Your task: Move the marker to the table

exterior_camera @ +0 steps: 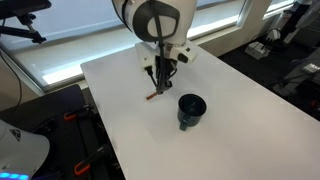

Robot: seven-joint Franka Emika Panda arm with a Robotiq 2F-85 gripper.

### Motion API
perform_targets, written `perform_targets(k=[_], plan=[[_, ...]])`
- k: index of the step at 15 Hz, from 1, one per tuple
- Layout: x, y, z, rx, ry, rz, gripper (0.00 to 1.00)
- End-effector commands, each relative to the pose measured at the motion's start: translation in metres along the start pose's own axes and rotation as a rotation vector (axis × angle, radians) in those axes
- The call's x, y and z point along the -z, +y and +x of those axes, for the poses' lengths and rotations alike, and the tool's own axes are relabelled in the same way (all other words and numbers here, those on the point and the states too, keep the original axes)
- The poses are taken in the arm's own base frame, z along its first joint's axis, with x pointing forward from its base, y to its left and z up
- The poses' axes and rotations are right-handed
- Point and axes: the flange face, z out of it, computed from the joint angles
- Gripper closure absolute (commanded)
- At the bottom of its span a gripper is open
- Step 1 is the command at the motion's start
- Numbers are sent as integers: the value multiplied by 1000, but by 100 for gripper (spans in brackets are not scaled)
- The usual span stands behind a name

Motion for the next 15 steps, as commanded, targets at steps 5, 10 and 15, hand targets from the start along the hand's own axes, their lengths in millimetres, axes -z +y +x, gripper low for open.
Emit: perform_targets(k=[5, 10, 15], plan=[[-61, 11, -3, 199, 75, -61, 56], [-70, 14, -6, 251, 100, -71, 26], [-73, 12, -4, 254, 74, -73, 14]])
